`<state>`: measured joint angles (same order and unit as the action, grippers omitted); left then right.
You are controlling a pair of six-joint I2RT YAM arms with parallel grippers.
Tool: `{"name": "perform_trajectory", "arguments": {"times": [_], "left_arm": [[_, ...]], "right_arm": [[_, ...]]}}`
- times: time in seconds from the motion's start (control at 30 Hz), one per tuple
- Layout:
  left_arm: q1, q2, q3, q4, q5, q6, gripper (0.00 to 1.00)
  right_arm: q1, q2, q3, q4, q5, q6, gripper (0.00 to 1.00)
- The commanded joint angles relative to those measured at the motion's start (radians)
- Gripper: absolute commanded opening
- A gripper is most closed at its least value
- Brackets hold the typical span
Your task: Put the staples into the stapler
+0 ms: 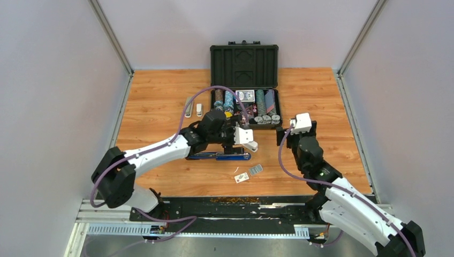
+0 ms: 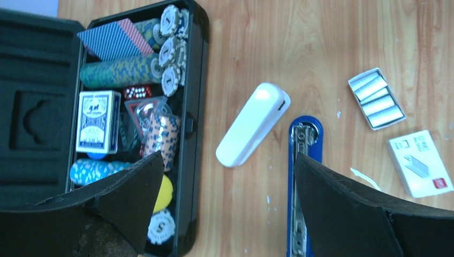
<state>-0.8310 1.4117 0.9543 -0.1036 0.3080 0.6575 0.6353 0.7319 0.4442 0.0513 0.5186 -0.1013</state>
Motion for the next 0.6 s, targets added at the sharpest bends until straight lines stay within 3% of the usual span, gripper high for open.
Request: {"name": "perform_trajectory", "arguments": {"times": [0.0,0.2,0.57], "left_arm": [[-0.003,0.088,0.036,0.160,0.095,0.108,0.98],[-0.003,0.206,0.078,0.189,0.157,0.152,0.96],[-0.005,0.421,0.261,-0.012,0.229,0.231,0.81]], "right_arm": [[-0.003,-0.090,-0.031,0.104,0.151,0.038,0.88],[-0.004,-0.150,-0.079,0.154,0.175,0.031,0.88],[-0.003,-0.124,-0.075,0.154,0.205,0.029,0.88]]}}
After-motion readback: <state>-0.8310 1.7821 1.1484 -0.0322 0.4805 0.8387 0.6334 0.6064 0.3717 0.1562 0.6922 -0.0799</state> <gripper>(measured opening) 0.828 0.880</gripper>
